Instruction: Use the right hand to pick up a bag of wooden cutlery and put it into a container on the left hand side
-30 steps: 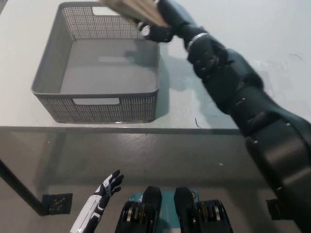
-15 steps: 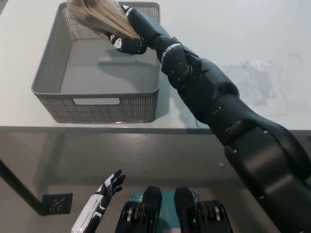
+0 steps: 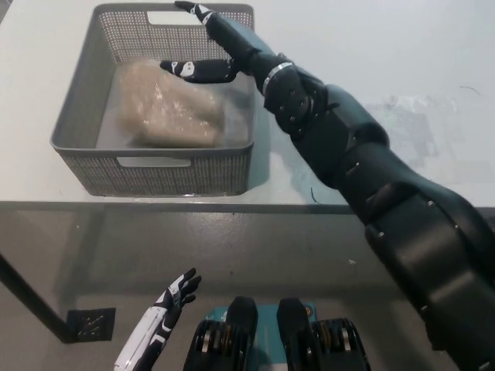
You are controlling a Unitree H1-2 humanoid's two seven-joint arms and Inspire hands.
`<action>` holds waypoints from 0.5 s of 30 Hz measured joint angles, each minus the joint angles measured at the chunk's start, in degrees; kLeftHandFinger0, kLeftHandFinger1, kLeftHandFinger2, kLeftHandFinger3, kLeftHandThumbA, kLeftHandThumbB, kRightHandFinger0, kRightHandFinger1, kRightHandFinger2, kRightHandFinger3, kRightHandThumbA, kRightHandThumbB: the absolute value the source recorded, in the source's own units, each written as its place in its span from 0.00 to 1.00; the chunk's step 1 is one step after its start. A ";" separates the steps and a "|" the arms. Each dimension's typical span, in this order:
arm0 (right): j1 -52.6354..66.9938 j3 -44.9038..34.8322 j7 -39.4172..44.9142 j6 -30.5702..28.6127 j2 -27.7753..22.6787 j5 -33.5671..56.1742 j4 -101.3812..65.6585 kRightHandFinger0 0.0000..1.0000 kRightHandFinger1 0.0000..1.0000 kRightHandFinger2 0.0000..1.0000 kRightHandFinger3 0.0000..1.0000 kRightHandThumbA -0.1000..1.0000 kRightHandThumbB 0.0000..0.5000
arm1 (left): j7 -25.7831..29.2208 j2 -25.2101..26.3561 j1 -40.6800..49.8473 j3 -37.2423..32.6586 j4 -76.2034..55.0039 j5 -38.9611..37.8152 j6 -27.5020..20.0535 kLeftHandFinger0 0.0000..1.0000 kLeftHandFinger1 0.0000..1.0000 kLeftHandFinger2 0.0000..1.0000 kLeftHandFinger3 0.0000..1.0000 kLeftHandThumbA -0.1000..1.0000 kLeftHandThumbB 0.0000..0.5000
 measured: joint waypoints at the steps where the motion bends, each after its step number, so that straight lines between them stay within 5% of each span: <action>1: -0.15 0.00 0.33 0.00 -0.43 0.02 -0.02 1.00 1.00 1.00 1.00 0.96 1.00 | 0.00 0.02 -0.09 0.00 -0.05 0.10 0.01 1.00 1.00 1.00 1.00 1.00 0.51; 10: -0.18 0.09 1.89 -0.02 -2.02 0.14 -0.09 1.00 1.00 1.00 1.00 1.00 0.99 | 0.00 0.06 -0.18 0.00 -0.15 0.86 0.05 1.00 1.00 1.00 1.00 1.00 0.52; 15: -0.28 -0.07 2.29 -0.04 -3.38 0.47 -0.76 1.00 1.00 1.00 1.00 0.99 0.90 | 0.00 0.06 -0.71 0.00 -0.14 1.04 0.11 1.00 1.00 1.00 1.00 1.00 0.53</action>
